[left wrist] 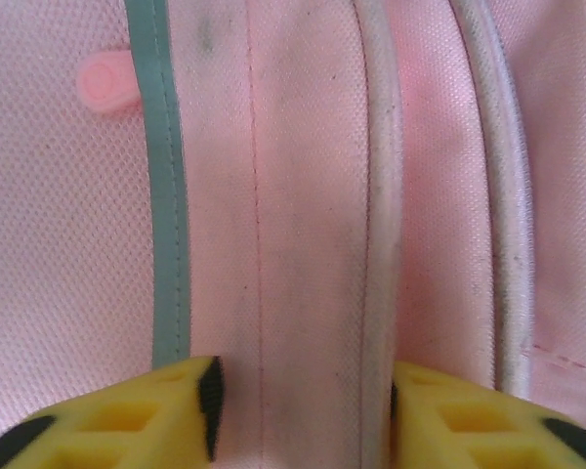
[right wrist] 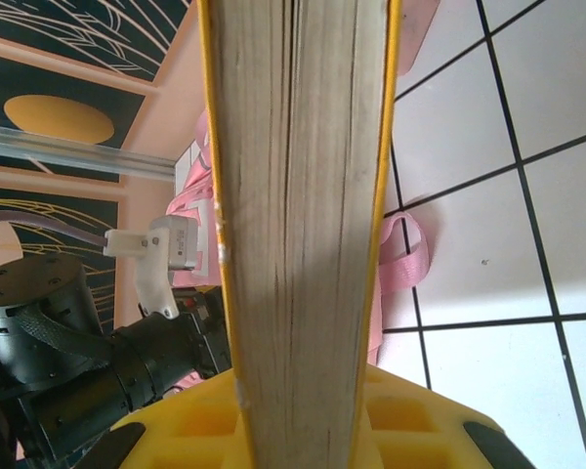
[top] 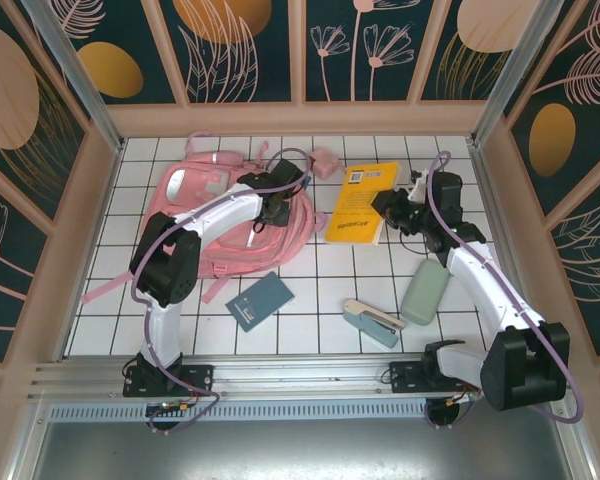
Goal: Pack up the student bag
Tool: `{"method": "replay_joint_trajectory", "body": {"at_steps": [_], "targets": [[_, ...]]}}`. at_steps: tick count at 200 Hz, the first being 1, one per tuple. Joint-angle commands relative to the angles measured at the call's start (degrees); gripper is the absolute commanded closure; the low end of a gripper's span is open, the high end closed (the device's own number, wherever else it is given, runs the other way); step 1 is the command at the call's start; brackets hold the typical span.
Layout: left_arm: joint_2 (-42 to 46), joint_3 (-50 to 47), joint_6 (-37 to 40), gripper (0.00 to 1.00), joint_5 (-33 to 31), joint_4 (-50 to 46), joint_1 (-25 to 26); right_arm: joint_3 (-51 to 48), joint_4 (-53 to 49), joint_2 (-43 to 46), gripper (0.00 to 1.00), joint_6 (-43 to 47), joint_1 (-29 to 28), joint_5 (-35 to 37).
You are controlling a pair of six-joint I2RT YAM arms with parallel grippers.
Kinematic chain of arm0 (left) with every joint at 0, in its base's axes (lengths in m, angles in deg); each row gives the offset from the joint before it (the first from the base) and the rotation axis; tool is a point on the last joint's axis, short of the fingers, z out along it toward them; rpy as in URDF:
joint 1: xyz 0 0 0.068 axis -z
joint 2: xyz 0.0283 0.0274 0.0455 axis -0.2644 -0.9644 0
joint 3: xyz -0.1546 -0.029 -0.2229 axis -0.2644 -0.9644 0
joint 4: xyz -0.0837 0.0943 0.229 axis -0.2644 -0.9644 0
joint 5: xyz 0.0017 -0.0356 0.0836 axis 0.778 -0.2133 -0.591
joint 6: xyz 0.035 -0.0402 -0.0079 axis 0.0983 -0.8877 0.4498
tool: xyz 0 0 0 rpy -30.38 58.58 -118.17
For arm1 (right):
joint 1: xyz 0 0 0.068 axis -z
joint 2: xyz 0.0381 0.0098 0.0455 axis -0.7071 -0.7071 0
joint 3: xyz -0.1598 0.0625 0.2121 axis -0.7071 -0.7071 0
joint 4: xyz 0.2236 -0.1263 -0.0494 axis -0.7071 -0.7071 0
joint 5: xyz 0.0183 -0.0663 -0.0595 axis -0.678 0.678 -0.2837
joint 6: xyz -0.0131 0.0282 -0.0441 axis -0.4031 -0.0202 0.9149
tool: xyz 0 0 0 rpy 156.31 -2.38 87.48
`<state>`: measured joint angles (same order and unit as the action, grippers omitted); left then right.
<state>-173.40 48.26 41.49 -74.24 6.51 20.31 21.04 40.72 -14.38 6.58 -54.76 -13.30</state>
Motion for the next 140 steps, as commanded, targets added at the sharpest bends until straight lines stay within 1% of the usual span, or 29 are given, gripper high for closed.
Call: {"method": "replay_joint_trajectory", "body": {"at_steps": [1, 27, 38, 47, 71, 98, 129, 140], "targets": [[-0.4, -0.2, 1.7, 0.74, -3.7, -1.7, 0.2, 0.5, 6.1, 2.1, 1.0, -0.8, 0.4, -2.2], [1.9, 0.9, 4.5, 0.9, -3.0, -1.0, 0.1, 0.6, 6.2, 2.1, 1.0, -1.0, 0.5, -2.2], [2.7, 1.7, 5.8, 1.0, -1.9, -1.3, 0.0, 0.5, 6.5, 2.2, 1.0, -1.1, 0.4, -2.5], [3.5, 2.1, 6.4, 1.0, 0.1, -1.2, -0.1, 0.5, 6.6, 2.2, 1.0, -1.1, 0.4, -2.5], [6.2, 2.0, 7.6, 1.0, 3.1, 0.1, -1.1, 0.5, 6.8, 2.5, 1.0, -1.0, 0.4, -2.5], [10.3, 2.6, 8.8, 1.0, 8.1, 0.2, -3.1, 0.4, 7.0, 2.3, 1.0, -1.0, 0.2, -2.7], [17.2, 2.2, 7.2, 1.0, 10.2, 2.3, -5.5, 0.8, 7.4, 0.8, 1.0, -0.3, -0.5, -2.9], [21.3, 1.3, 6.8, 1.0, 11.5, 3.8, -6.5, 1.0, 8.1, -0.3, 1.0, -0.6, -1.0, -3.8]]}}
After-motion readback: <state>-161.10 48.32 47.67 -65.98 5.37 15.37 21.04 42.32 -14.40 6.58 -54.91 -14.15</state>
